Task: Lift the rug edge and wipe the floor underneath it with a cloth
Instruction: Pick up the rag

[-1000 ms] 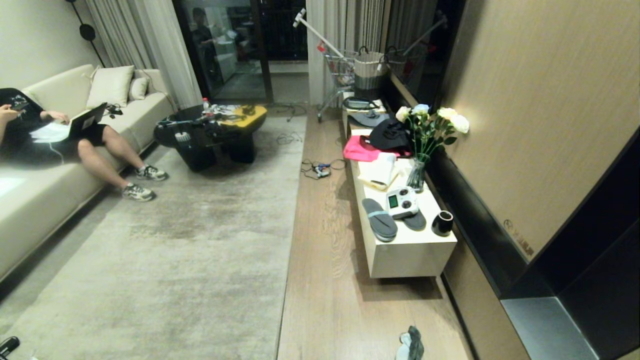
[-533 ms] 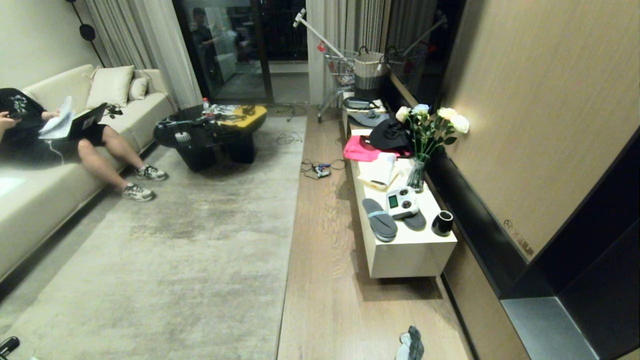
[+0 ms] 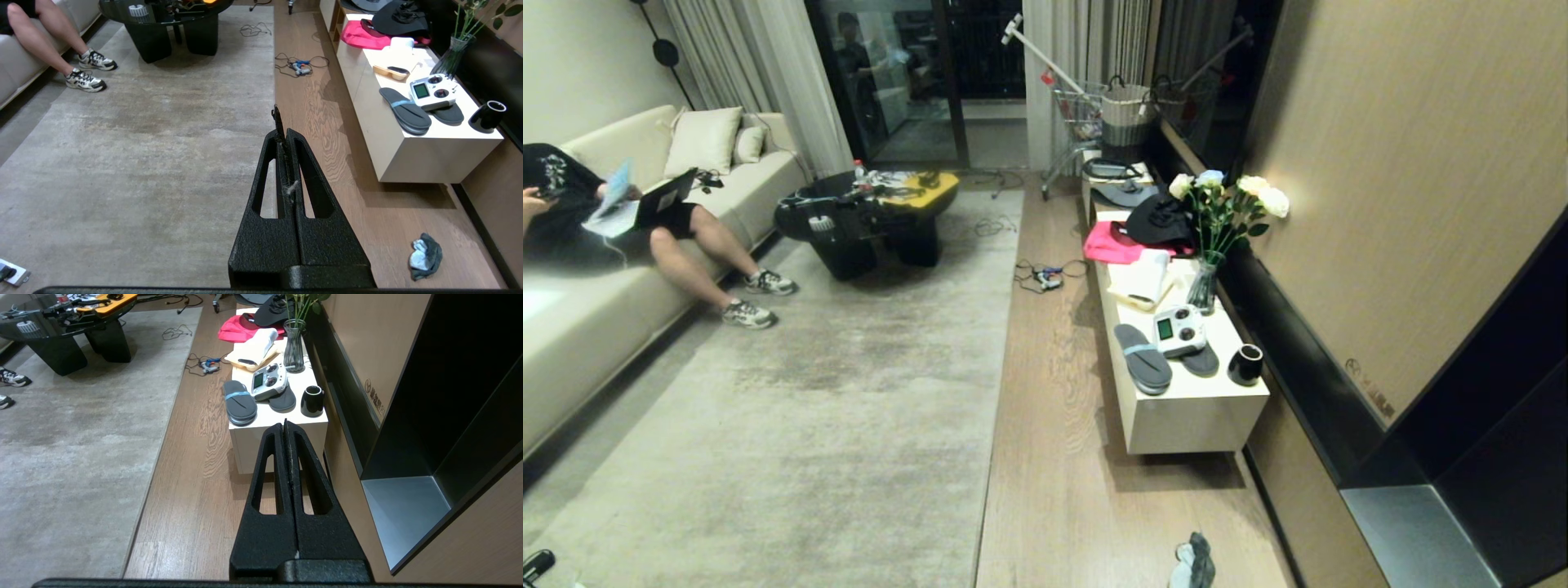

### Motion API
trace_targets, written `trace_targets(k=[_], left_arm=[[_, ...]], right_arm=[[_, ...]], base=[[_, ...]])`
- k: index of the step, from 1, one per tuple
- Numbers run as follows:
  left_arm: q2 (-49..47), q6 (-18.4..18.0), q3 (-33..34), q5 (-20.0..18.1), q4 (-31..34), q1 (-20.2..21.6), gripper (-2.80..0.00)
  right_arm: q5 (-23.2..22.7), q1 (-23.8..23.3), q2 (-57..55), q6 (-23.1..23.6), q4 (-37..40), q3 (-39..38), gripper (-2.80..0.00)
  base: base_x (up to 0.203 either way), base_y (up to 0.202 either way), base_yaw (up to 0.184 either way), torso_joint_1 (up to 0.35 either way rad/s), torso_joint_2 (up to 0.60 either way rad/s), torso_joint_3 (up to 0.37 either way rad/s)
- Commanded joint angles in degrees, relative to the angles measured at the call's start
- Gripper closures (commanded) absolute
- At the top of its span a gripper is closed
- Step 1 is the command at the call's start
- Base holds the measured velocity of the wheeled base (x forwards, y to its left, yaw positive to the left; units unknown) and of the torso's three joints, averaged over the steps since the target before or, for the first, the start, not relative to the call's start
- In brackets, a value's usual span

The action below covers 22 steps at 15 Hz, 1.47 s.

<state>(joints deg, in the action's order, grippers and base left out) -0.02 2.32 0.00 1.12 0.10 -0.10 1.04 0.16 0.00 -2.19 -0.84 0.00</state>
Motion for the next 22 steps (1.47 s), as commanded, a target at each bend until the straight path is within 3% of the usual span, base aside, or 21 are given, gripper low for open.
trace_targets(k=[1, 22], left_arm=[[-0.06, 0.06, 0.00, 0.02, -0.01, 0.01, 0.00], [-0.06, 0.06, 0.00, 0.02, -0.01, 0.01, 0.00]], right_arm=[[0.02, 0.02, -0.09, 0.00, 0.03, 0.00, 0.00], [0.02, 0.02, -0.09, -0.53, -0.04, 0.00, 0.00]], base=[[0.000, 0.000, 0.000, 0.000, 0.00, 0.000], [0.000, 0.000, 0.000, 0.000, 0.00, 0.000]])
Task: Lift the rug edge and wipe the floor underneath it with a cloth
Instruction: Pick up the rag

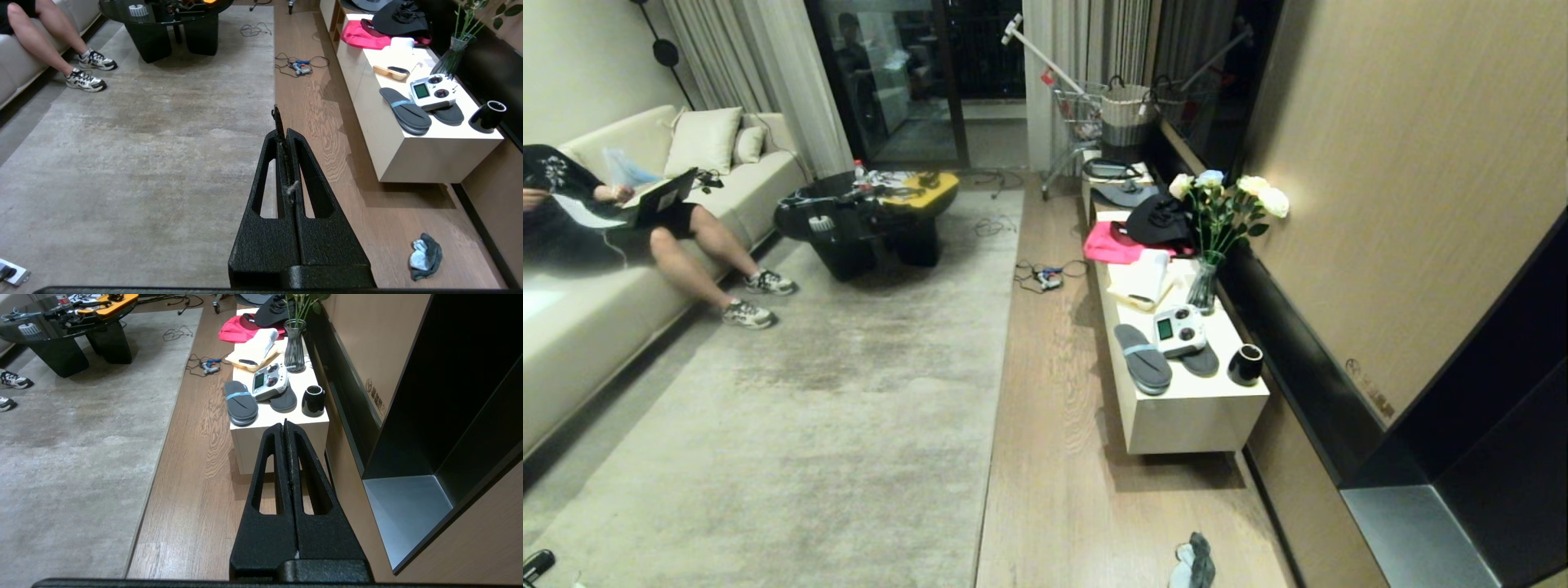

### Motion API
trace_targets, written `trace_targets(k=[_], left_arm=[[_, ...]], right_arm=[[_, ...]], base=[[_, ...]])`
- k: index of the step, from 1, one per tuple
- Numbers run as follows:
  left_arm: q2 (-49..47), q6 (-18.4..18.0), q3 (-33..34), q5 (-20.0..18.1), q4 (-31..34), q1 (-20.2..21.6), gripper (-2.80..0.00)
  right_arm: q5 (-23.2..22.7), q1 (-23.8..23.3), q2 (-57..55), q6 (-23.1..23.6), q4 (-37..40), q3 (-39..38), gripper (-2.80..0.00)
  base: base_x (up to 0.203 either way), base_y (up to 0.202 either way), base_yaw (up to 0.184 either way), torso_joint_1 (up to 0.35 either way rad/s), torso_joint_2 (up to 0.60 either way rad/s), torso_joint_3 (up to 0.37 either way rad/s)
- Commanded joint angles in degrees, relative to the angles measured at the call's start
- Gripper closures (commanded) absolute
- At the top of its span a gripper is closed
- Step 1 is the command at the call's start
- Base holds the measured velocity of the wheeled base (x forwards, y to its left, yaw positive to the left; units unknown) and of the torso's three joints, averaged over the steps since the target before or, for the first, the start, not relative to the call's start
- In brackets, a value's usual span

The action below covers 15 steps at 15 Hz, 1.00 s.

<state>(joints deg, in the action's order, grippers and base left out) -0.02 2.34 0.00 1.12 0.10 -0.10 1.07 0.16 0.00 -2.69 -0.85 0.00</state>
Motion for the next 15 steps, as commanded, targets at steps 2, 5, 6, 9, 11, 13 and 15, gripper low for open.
trace_targets(k=[2, 5, 6, 9, 11, 13, 15], left_arm=[[0.02, 0.03, 0.00, 0.02, -0.01, 0.01, 0.00], [-0.06, 0.03, 0.00, 0.02, -0.01, 0.01, 0.00], [-0.02, 0.03, 0.00, 0.02, -0.01, 0.01, 0.00], [0.02, 0.03, 0.00, 0.02, -0.01, 0.01, 0.00], [-0.04, 0.03, 0.00, 0.02, -0.01, 0.01, 0.00], [-0.06, 0.03, 0.00, 0.02, -0.01, 0.01, 0.00], [-0.06, 0.03, 0.00, 0.02, -0.01, 0.01, 0.00]], right_arm=[[-0.02, 0.02, -0.09, -0.03, -0.03, 0.00, 0.00], [-0.02, 0.02, -0.09, -0.03, -0.03, 0.00, 0.00], [0.06, 0.02, -0.09, -0.03, -0.03, 0.00, 0.00], [-0.02, 0.02, -0.09, -0.03, -0.03, 0.00, 0.00], [0.05, 0.02, -0.09, -0.03, -0.03, 0.00, 0.00], [-0.02, 0.02, -0.09, -0.21, -0.11, 0.00, 0.00], [0.25, 0.02, -0.09, -1.02, -0.03, 0.00, 0.00]], base=[[0.000, 0.000, 0.000, 0.000, 0.00, 0.000], [0.000, 0.000, 0.000, 0.000, 0.00, 0.000], [0.000, 0.000, 0.000, 0.000, 0.00, 0.000], [0.000, 0.000, 0.000, 0.000, 0.00, 0.000], [0.000, 0.000, 0.000, 0.000, 0.00, 0.000], [0.000, 0.000, 0.000, 0.000, 0.00, 0.000], [0.000, 0.000, 0.000, 0.000, 0.00, 0.000]])
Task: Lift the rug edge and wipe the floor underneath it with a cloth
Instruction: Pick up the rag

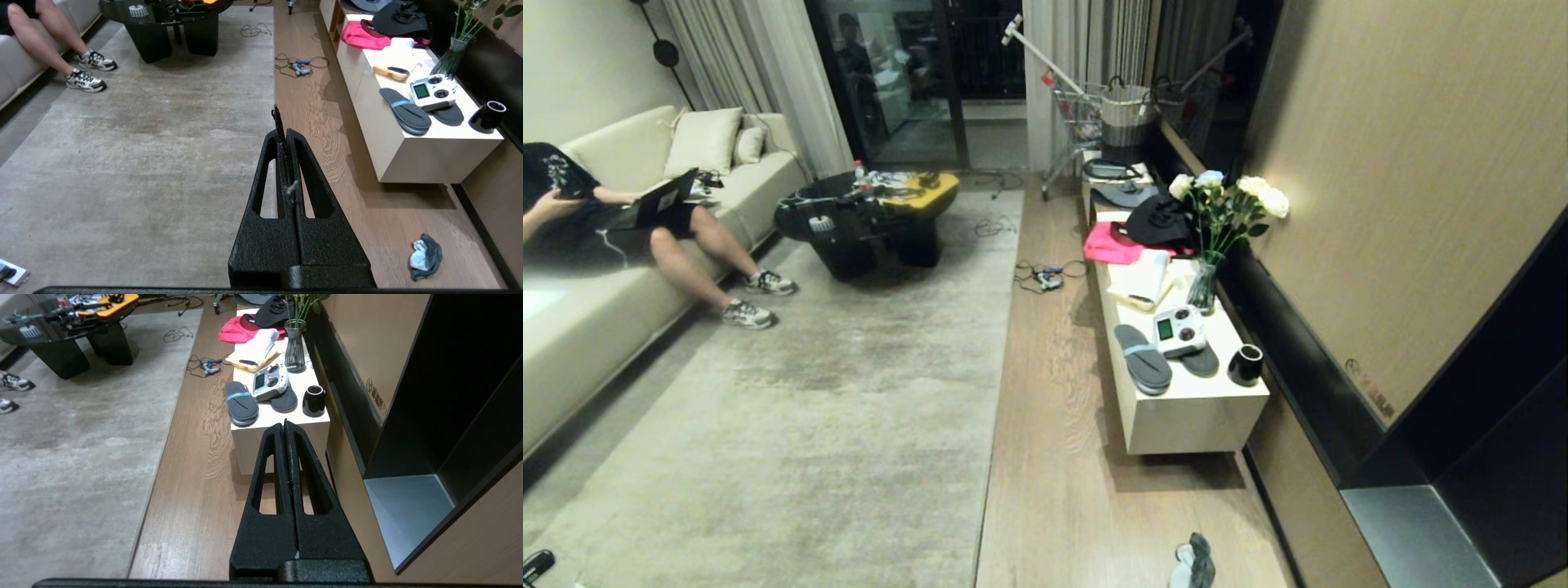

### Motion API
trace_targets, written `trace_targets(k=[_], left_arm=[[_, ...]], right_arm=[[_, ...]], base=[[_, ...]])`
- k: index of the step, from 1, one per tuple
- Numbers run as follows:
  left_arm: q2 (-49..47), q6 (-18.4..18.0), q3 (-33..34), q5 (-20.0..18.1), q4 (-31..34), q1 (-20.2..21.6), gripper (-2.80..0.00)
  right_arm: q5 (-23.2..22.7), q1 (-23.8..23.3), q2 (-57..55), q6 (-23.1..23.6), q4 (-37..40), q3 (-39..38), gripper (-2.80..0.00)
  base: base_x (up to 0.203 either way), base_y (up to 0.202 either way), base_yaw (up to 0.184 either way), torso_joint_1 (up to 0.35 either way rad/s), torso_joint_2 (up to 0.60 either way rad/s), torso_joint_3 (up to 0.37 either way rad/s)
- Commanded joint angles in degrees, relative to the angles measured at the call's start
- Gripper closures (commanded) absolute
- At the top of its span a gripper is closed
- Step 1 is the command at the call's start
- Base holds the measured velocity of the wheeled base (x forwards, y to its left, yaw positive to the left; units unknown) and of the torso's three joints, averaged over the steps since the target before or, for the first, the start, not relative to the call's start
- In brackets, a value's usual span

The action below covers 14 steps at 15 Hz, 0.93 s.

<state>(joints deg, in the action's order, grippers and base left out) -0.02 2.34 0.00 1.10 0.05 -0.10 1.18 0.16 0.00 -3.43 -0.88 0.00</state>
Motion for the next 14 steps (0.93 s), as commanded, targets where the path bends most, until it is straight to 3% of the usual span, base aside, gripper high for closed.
trace_targets(k=[1, 14], left_arm=[[0.00, 0.03, 0.00, 0.05, 0.04, 0.01, 0.00], [0.02, 0.03, 0.00, 0.05, 0.04, 0.01, 0.00]], right_arm=[[0.14, 0.02, -0.09, -0.44, 0.00, 0.00, 0.00], [2.07, 0.02, -0.09, -2.54, -0.18, 0.00, 0.00]], base=[[0.000, 0.000, 0.000, -0.102, 0.25, 0.161], [0.000, 0.000, 0.000, -0.131, 0.34, 0.198]])
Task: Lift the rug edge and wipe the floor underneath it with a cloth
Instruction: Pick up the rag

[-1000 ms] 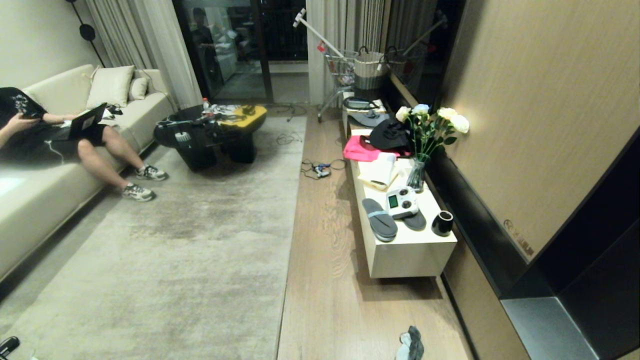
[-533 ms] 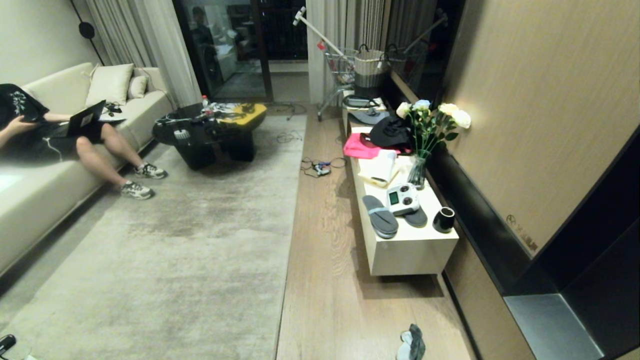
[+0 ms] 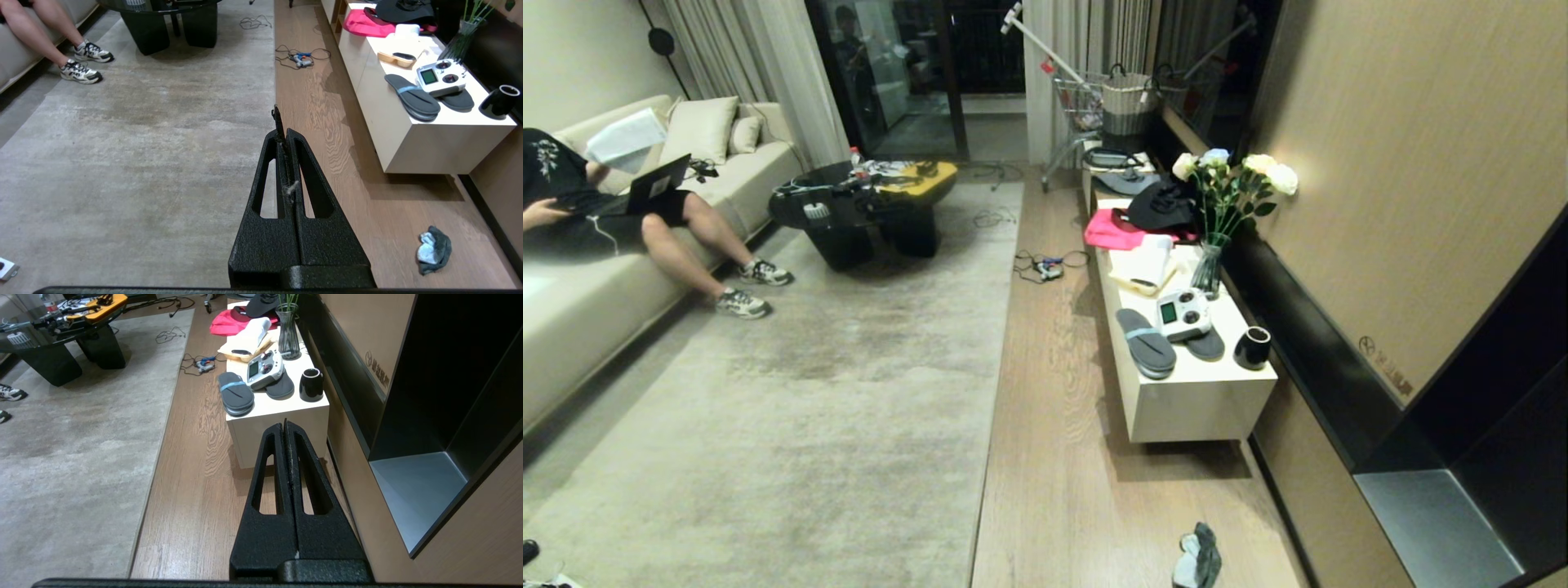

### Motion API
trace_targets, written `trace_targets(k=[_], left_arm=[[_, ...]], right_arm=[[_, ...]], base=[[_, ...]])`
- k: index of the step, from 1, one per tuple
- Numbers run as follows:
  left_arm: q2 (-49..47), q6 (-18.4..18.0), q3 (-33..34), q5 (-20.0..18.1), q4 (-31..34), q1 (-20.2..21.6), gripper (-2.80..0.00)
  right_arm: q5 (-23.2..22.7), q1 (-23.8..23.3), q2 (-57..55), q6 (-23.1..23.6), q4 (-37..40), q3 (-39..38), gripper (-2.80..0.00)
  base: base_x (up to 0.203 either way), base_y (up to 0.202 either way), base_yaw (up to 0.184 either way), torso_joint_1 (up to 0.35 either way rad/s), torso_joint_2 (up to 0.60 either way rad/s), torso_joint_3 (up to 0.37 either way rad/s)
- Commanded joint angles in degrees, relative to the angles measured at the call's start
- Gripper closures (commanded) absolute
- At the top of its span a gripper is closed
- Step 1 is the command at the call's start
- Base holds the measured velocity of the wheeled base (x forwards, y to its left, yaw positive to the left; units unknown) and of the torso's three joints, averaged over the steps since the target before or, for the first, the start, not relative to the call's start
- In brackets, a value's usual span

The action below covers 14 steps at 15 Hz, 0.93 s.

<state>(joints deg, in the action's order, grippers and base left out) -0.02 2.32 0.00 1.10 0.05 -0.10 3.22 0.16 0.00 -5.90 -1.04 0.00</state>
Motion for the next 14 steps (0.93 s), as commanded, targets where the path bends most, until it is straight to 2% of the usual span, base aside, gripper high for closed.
trace_targets(k=[1, 14], left_arm=[[0.02, 0.05, 0.00, 0.05, 0.04, 0.01, 0.00], [0.02, 0.05, 0.00, 0.05, 0.04, 0.01, 0.00]], right_arm=[[0.03, 0.02, -0.09, 0.01, -0.02, 0.00, 0.00], [0.03, 0.02, -0.09, -0.08, -0.02, 0.00, 0.00]], base=[[0.000, 0.000, 0.000, -0.144, 0.38, 0.227], [0.000, 0.000, 0.000, -0.167, 0.52, 0.354]])
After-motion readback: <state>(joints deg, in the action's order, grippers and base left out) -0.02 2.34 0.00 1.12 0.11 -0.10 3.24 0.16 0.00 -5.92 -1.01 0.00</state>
